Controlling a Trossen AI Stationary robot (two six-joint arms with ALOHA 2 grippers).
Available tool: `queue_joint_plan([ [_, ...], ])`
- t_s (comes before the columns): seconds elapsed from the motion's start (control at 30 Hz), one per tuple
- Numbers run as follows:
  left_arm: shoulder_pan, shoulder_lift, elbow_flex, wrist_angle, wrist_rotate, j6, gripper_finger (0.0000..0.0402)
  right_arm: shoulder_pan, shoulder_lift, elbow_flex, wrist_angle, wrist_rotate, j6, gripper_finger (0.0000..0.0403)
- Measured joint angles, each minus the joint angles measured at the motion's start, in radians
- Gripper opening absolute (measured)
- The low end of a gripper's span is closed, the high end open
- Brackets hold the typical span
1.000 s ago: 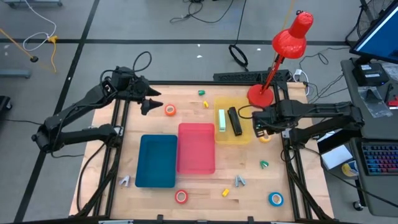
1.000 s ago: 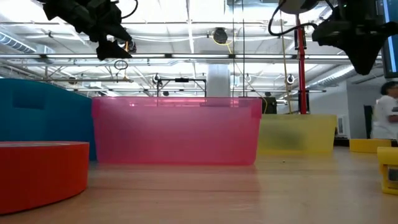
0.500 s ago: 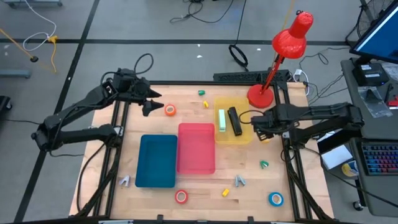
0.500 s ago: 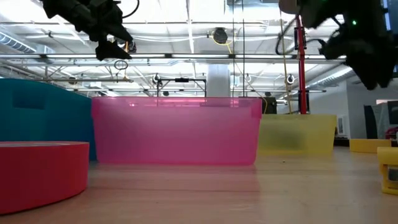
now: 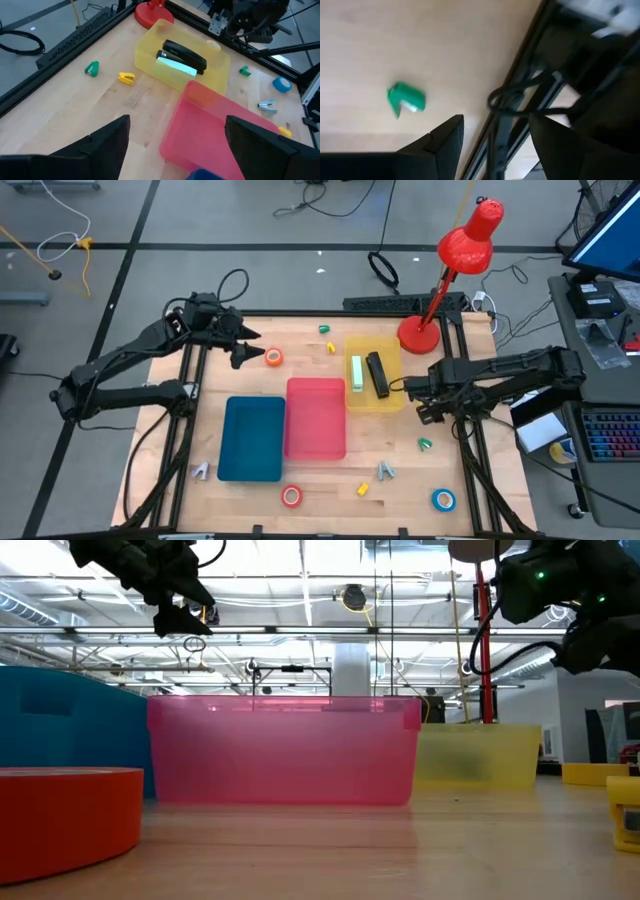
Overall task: Pick and place Stapler, Stapler remover, tape
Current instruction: Put the bottom green stapler into the yellow bin
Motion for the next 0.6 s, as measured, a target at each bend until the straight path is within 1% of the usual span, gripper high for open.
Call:
queue_joint_plan([
  [0.1,-0.009,0.000,0.000,0.000,-0.005,0.000,0.0324,0.042,0.000,-0.007,0.051,-0.063,0.052,0.0216],
  [0.23,-0.015,0.000,0.000,0.000,-0.039,-0.003,0.0324,0.117,0.000,-0.008,0.148,-0.065,0.154,0.0219],
  [0.43,-0.015,0.000,0.000,0.000,-0.080,-0.005,0.0324,0.231,0.000,-0.008,0.308,0.011,0.253,0.0217],
  [0.6,-0.014,0.000,0.000,0.000,-0.097,-0.001,0.0324,0.290,0.000,-0.008,0.352,0.058,0.297,0.0216],
])
